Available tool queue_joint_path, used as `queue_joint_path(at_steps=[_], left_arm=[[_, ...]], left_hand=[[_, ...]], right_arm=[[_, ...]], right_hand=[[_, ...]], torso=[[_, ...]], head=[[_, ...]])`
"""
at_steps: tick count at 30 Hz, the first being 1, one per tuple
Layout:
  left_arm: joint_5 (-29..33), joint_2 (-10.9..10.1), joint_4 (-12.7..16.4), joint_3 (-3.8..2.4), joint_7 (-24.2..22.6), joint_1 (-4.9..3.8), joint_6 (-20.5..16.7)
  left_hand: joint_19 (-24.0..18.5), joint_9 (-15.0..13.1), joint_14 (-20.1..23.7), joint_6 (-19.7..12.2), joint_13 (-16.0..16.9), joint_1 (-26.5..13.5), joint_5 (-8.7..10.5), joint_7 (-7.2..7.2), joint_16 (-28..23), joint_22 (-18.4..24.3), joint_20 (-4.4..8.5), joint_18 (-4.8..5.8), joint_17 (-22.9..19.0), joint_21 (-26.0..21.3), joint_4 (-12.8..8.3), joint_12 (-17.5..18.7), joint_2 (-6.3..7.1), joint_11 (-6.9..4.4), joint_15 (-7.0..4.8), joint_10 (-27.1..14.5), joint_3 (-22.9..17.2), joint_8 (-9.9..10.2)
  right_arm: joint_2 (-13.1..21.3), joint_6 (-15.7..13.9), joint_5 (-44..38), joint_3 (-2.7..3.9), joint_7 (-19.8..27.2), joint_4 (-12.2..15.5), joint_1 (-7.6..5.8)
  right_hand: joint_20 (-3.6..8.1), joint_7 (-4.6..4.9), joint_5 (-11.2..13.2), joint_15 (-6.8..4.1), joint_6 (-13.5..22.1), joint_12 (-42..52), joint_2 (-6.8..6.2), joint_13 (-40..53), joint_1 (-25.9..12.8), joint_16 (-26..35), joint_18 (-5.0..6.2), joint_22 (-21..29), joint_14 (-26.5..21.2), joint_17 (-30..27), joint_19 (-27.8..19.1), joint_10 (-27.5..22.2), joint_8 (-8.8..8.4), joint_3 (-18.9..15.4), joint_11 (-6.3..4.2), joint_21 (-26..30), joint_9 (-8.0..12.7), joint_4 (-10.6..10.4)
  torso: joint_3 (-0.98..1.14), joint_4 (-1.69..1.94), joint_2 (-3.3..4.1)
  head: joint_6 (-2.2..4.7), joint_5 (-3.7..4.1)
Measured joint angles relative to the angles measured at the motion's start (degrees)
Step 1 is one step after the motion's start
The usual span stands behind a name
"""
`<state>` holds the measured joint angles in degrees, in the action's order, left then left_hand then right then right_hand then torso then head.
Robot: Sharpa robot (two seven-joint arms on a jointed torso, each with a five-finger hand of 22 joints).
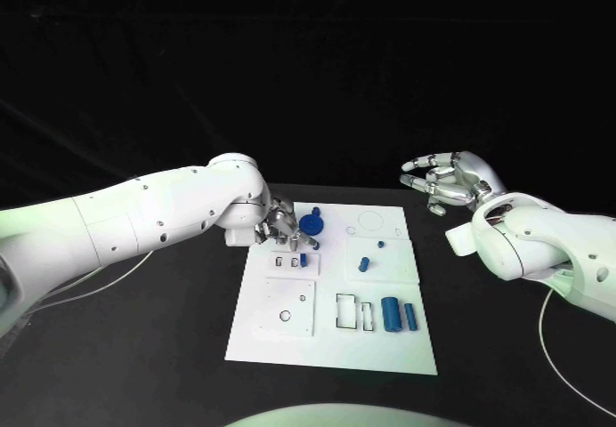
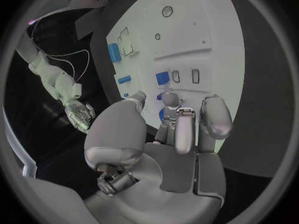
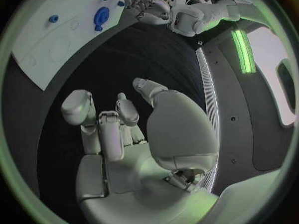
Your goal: Assemble the parts on the task board
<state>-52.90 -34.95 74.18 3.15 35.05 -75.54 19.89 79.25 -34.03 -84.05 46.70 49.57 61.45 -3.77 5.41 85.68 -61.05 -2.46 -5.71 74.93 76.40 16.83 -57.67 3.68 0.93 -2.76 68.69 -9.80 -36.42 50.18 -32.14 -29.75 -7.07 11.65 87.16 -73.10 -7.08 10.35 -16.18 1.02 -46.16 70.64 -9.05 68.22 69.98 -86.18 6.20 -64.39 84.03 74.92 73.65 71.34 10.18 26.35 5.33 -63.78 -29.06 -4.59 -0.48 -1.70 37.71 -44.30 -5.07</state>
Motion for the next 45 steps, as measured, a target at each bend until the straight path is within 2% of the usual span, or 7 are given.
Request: queue_joint_path(at_steps=[8,14,20,28,34,40,45], left_arm=[[-0.07,1.17,-1.28,0.48,0.89,0.01,0.77],[-0.08,1.83,-1.86,0.66,1.14,0.02,1.11],[-0.07,2.20,-2.36,0.80,1.31,0.04,1.42],[-0.03,2.92,-2.88,1.05,1.44,0.12,1.84],[0.02,3.14,-3.18,1.31,1.48,0.18,2.18],[0.06,3.20,-3.37,1.45,1.52,0.25,2.47],[0.09,3.25,-3.41,1.51,1.53,0.28,2.70]], left_hand=[[0.00,-0.14,0.00,0.00,0.00,-0.23,0.00,0.00,0.09,-0.40,0.00,-0.01,0.00,0.22,0.00,0.00,-0.22,0.00,0.00,0.00,0.00,0.00],[0.41,-0.29,0.00,0.00,0.05,0.08,0.00,0.00,0.30,-0.69,0.00,-0.01,-0.01,0.22,0.00,0.00,-0.53,0.00,0.00,0.00,0.00,0.00],[0.41,-0.54,0.00,-0.20,0.07,0.93,-0.41,-0.20,0.30,-0.94,0.00,-0.02,-0.01,0.45,0.00,0.00,-1.39,0.00,0.00,0.00,0.00,0.00],[0.41,-0.67,0.00,-0.39,0.02,1.23,-0.41,-0.02,0.30,-1.07,0.00,-0.01,-0.01,0.44,0.00,0.00,-1.68,0.00,0.01,0.00,-0.01,0.00],[0.41,-0.70,0.00,-0.41,0.02,1.46,-0.41,0.00,0.30,-1.19,0.00,-0.02,-0.02,0.67,0.00,0.00,-1.45,0.00,0.01,0.01,-0.01,0.00],[0.41,-0.90,0.00,-0.41,-0.04,2.32,-0.41,0.00,0.30,-1.29,0.00,-0.02,-0.01,0.66,-0.16,0.00,-1.86,0.00,0.01,0.01,-0.17,0.00],[0.54,-0.99,0.00,-0.41,-0.08,2.89,-0.41,0.00,0.52,-1.42,-0.13,-0.02,-0.02,0.66,-0.16,-0.01,-1.51,0.00,0.01,0.01,-0.17,0.00]], right_arm=[[-0.13,0.00,-0.02,0.00,-0.05,-0.09,0.03],[-0.26,0.00,-0.02,0.00,-0.08,-0.18,0.07],[-0.29,0.00,-0.02,-0.01,-0.11,-0.20,0.09],[-0.45,0.01,-0.02,-0.01,-0.18,-0.27,0.11],[-0.55,0.05,-0.02,-0.02,-0.25,-0.36,0.20],[-0.61,0.09,-0.02,-0.02,-0.30,-0.39,0.23],[-0.63,0.13,-0.02,-0.02,-0.34,-0.41,0.26]], right_hand=[[0.00,0.00,-0.32,0.00,0.00,0.00,0.00,-0.08,0.00,-0.01,0.00,0.08,0.00,0.00,0.00,0.00,0.00,0.00,0.00,0.27,0.01,0.00],[0.00,0.00,-0.35,0.00,0.00,0.00,0.00,-0.08,0.00,-0.01,0.00,0.08,0.00,-0.01,0.00,0.00,0.00,0.00,0.00,0.27,0.01,0.00],[0.00,0.00,-0.57,0.00,0.00,0.00,0.00,-0.08,0.00,-0.01,0.00,0.08,0.00,-0.01,0.00,0.00,0.00,0.16,0.00,0.27,0.01,-0.16],[0.00,0.00,-0.57,0.00,0.00,0.00,0.00,-0.08,0.00,-0.01,0.00,0.07,0.00,-0.01,0.00,0.00,0.22,0.16,0.00,0.27,-0.03,-0.16],[0.00,0.00,-0.57,0.00,0.00,0.00,0.00,-0.08,0.00,-0.01,0.00,0.07,0.00,-0.01,0.00,0.00,0.22,0.16,0.00,0.27,-0.03,-0.16],[0.00,0.00,-0.82,0.00,0.00,0.00,0.00,-0.08,0.00,-0.01,0.00,0.12,0.00,-0.01,0.00,0.00,0.22,0.16,0.00,0.27,-0.03,-0.16],[0.13,0.00,-0.90,0.00,0.00,0.00,0.00,0.06,0.00,-0.01,-0.01,0.01,0.00,-0.01,0.13,0.00,0.22,0.16,0.00,0.27,-0.03,-0.16]], torso=[[-0.02,-0.01,0.02],[0.01,-0.02,0.02],[0.01,-0.03,0.03],[-0.02,-0.02,0.06],[-0.01,0.03,0.04],[0.01,0.07,0.00],[0.04,0.07,-0.03]], head=[[-0.12,-0.02],[-0.18,-0.08],[-0.26,0.03],[-0.54,0.10],[-0.76,0.10],[-0.90,0.12],[-1.01,0.07]])
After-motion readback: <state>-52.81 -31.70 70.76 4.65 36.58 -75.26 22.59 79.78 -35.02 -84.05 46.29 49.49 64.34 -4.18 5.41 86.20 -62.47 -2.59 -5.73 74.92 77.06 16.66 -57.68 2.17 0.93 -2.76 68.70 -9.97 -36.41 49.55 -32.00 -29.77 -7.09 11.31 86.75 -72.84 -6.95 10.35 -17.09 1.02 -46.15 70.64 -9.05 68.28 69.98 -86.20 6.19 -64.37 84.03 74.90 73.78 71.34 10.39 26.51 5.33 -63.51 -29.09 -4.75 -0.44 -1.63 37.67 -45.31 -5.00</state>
